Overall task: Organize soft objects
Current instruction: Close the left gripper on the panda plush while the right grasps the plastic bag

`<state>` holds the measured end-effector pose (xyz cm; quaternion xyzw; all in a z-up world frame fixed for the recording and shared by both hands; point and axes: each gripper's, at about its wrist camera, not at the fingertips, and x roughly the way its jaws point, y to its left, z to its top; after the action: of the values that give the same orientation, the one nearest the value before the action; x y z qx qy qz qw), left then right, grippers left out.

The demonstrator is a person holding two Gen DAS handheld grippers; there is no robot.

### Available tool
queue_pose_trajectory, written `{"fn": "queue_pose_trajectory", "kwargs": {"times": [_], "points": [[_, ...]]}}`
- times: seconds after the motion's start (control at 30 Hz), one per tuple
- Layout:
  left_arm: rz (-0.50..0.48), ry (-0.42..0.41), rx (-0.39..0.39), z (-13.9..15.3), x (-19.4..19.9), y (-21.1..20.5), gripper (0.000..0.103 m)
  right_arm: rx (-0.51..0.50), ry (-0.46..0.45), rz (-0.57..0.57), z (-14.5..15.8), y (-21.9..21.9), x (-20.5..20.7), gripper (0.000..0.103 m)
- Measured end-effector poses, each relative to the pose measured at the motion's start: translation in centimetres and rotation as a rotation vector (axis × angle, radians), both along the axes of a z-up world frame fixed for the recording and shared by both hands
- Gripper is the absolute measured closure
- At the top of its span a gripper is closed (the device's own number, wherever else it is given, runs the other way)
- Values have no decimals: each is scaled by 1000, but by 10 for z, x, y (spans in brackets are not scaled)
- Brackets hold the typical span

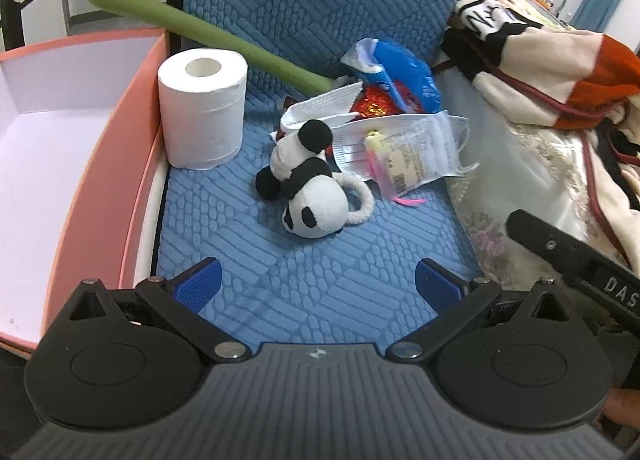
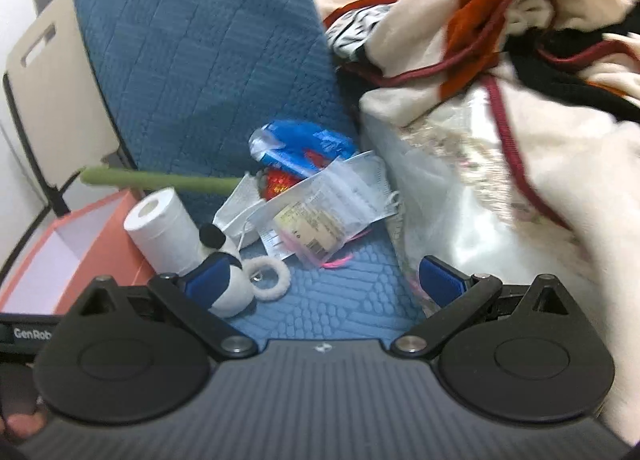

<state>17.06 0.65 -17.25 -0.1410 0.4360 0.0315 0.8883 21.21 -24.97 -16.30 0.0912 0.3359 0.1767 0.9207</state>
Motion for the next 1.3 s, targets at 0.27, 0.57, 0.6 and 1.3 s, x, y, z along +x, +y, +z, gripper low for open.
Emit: {"fn": "queue_pose_trajectory", "kwargs": {"times": [0.27,0.57,0.6,1.3], "points": [[68,16,-21,-20,12,12,0,20,23,16,-20,15,28,7],[102,-11,-84,-39,28,19,10,84,66,31,-41,25,68,22],[104,-15,-95,-41,30,19,11,88,65,29,-43,25,72,22],[178,-65,-169,-75,77,19,13,272,277,-38,-93,39,156,17]]}}
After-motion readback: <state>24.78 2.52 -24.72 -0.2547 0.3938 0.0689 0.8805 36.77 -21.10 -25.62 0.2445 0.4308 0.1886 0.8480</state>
